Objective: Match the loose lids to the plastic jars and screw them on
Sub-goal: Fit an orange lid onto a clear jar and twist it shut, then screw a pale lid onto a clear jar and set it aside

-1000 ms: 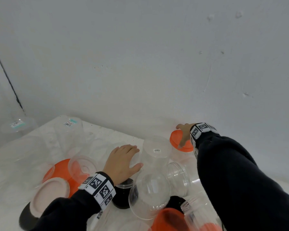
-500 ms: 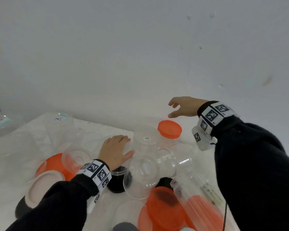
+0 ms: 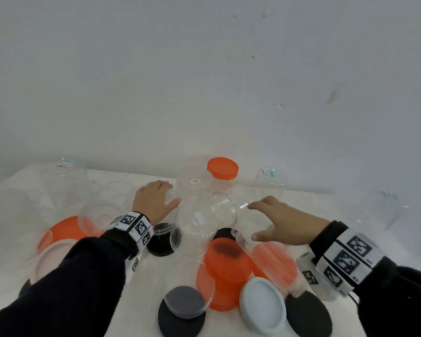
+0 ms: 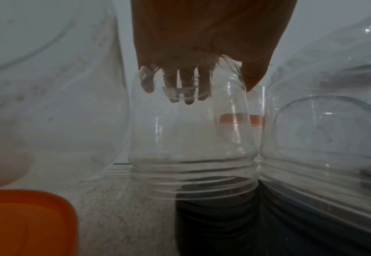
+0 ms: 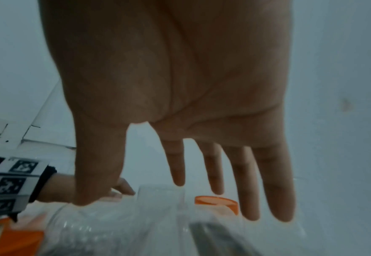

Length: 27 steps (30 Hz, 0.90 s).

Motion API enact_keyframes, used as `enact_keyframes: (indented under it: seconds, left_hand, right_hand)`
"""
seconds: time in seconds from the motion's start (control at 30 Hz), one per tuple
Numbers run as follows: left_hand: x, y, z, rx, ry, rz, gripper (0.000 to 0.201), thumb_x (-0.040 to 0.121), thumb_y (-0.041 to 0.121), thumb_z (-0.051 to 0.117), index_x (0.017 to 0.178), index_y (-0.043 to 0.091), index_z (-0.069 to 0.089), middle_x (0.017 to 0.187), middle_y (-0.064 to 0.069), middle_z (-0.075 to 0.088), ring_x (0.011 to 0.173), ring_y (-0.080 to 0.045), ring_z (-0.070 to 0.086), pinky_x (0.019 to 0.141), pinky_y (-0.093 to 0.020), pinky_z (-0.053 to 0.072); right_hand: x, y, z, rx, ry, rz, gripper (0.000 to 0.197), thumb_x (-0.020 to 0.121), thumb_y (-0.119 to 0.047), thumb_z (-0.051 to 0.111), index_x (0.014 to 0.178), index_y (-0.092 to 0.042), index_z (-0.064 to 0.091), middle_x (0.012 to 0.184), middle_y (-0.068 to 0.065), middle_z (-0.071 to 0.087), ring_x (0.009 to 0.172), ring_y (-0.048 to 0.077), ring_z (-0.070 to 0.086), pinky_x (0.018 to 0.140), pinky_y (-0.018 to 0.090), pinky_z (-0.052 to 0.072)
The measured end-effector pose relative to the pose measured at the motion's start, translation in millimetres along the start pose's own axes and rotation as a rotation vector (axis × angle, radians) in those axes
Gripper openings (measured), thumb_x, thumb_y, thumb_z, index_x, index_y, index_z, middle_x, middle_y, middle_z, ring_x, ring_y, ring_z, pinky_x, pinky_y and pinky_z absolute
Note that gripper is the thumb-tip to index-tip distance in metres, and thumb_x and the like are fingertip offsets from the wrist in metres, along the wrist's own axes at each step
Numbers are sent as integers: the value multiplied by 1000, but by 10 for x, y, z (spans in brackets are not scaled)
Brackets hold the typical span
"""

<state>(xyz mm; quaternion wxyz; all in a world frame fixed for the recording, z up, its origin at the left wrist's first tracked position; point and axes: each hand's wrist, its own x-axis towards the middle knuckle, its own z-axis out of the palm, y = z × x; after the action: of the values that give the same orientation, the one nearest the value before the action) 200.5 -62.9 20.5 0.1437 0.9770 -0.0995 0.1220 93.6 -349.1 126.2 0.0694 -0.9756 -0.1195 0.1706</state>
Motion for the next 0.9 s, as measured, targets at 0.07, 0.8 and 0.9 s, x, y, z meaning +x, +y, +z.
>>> enact_keyframes:
  seconds: [0.07, 0.8, 0.9]
  left_hand:
    - [1, -1, 8, 8, -7, 6, 53, 90, 51, 46, 132, 19, 47, 139, 2, 45, 128, -17, 40, 105, -35, 28]
    - [-1223, 919, -261, -381, -431, 687, 64, 74, 59, 32, 107, 12, 60, 108, 2, 58, 103, -9, 48, 91, -25, 38]
    - [-1279, 1070, -171, -217, -493, 739, 63, 75, 60, 44, 117, 15, 56, 119, 1, 53, 110, -14, 45, 92, -32, 38]
  right_hand:
    - [-73, 29, 159, -5, 14, 46, 81, 81, -54, 62, 146, -33, 17, 149, 2, 17, 129, 25, 32, 104, 41, 37]
    - [-436, 15, 667, 285, 442, 315, 97, 74, -44, 70, 148, -26, 11, 138, 9, 35, 124, 29, 40, 100, 39, 36]
    - [-543, 100, 617, 385, 518, 308, 94, 79, -43, 68, 149, -22, 7, 145, 10, 29, 129, 30, 38, 102, 39, 34]
